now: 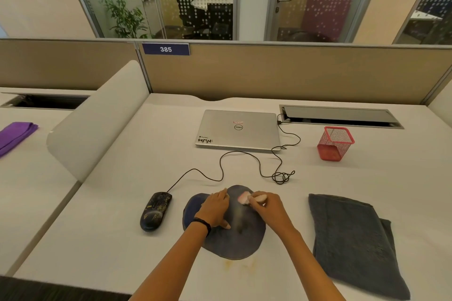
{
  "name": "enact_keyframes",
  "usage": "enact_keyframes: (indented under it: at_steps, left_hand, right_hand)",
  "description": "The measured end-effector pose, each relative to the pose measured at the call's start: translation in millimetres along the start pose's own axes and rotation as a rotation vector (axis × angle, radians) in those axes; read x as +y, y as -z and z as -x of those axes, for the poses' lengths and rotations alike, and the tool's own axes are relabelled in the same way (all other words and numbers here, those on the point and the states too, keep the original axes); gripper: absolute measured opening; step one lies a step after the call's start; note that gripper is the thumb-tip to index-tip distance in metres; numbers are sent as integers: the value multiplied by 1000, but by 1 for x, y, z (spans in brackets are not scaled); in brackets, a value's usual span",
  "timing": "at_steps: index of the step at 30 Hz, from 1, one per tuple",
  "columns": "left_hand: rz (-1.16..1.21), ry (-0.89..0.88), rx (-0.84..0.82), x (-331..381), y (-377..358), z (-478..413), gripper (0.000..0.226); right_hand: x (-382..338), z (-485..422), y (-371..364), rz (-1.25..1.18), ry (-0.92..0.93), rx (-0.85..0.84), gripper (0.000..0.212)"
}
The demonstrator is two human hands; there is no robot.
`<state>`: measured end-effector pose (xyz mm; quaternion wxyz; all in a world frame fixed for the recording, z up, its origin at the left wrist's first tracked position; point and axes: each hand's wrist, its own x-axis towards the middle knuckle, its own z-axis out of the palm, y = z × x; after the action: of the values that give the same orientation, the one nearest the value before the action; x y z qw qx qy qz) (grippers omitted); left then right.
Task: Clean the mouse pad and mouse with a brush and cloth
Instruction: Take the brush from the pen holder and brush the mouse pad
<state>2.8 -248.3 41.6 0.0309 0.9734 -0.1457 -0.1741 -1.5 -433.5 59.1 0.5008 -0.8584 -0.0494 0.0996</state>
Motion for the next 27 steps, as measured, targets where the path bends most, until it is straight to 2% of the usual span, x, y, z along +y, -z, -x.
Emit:
enact_keyframes:
  at_steps: [3,6,11,13,16,18,21,25,27]
  left_hand:
    - [-5,0,4,0,-1,-1,82]
    - [-56,-15,11,0,2,-2,79]
    - [-104,-19,12,2,2,-4,80]
    - [-110,-16,5,3,2,-5,81]
    - [-102,-8,-5,5,3,-5,83]
    - [-87,-2,-6,5,3,-4,82]
    - [-98,-4,2,4,2,-3,80]
    - [-118,-19,7,2,3,-3,80]
    - [-102,-20,14,1,4,-1,79]
  right_hand:
    - [2,9,5,30,-21,79,26]
    - [3,25,10,41,-54,53,27]
    - [-4,49,25,57,-155,-264,35]
    - [-6,49,31,-25,-121,-213,34]
    - [-2,40,29,-125,-88,34,18]
    - [3,37,20,-113,-98,80,17]
    - [11,41,13,-82,-111,22,24]
    - [4,40,19,-42,-77,-183,28]
    - [-4,31,20,-86,-73,-152,25]
